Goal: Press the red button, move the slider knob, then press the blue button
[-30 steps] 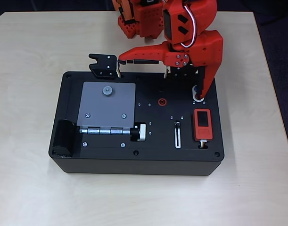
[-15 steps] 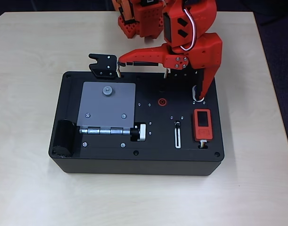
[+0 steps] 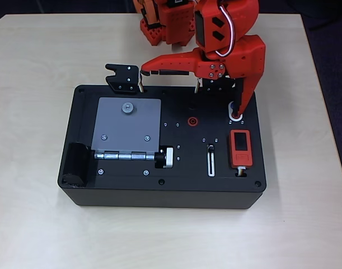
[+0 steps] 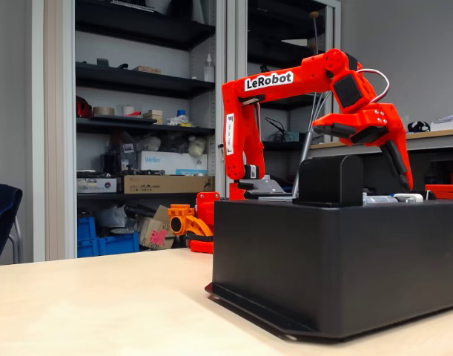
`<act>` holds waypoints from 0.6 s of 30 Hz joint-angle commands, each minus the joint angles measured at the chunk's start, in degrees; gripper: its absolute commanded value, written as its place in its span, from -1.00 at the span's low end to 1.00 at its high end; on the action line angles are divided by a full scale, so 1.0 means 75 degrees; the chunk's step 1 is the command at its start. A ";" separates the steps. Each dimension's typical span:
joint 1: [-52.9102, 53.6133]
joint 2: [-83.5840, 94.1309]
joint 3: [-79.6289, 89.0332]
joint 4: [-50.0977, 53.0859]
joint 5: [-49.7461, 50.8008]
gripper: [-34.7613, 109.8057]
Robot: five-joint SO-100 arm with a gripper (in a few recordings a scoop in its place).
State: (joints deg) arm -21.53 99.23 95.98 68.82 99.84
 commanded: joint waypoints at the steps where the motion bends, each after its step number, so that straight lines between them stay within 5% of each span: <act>1: -0.0211 0.0375 -0.0082 0.0094 0.0082 0.92; 18: -0.0246 0.0609 0.0211 0.0035 0.0117 0.92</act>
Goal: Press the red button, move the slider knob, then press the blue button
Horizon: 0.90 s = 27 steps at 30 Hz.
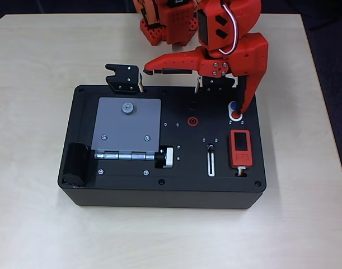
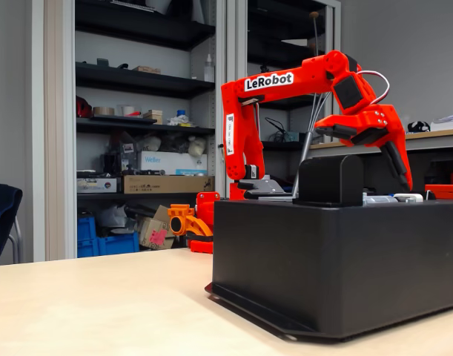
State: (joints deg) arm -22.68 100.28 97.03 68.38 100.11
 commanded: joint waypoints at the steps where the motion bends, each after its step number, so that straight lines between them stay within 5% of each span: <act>1: -0.0082 0.0492 0.0082 0.0094 0.0082 0.92; 27: 0.0023 0.0574 0.0691 -0.0457 0.0094 0.92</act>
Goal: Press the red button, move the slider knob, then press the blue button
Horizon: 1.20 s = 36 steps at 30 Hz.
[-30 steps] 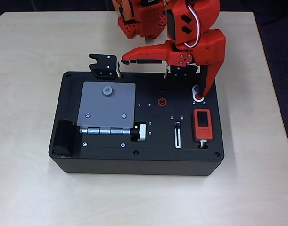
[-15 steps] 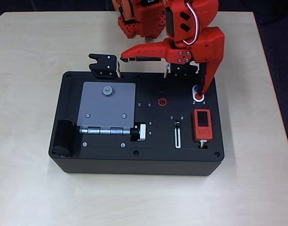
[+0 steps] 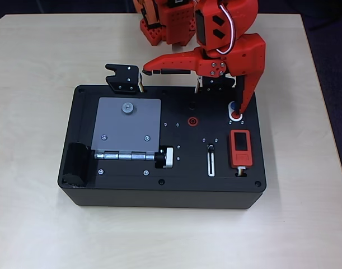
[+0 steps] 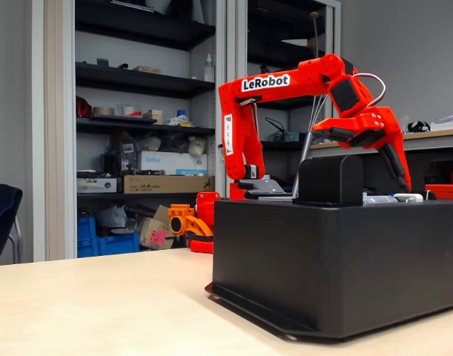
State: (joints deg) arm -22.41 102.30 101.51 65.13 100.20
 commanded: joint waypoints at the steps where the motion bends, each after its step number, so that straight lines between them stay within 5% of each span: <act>1: -0.0012 0.0305 0.0117 -0.0047 0.0082 0.92; 36: 0.0000 0.0375 0.0527 -0.0398 0.0094 0.92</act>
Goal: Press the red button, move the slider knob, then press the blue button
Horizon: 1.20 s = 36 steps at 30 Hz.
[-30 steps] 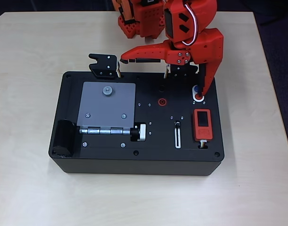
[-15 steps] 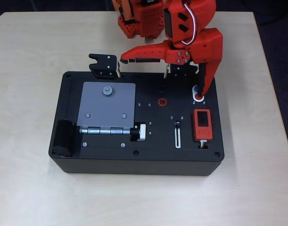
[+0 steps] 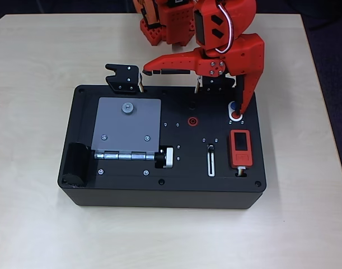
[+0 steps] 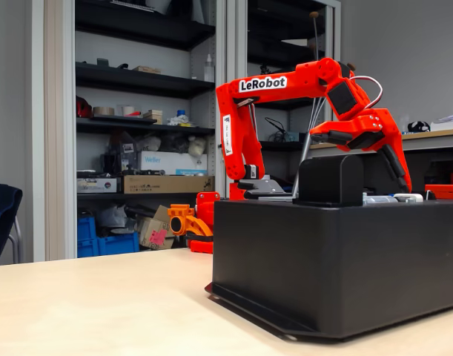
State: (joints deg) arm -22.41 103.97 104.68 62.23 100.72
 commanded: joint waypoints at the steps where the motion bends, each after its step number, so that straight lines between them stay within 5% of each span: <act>1: 0.0012 0.0152 0.0047 -0.0012 -0.0012 0.92; 28: 0.0504 -0.0035 -0.1852 0.0328 -0.0902 0.89; 33: 0.0586 -0.0047 -0.1922 0.0563 -0.0270 0.71; 36: 0.0785 -0.0070 -0.2039 0.0703 -0.0504 0.33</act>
State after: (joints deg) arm -17.58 102.66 91.76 65.65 96.68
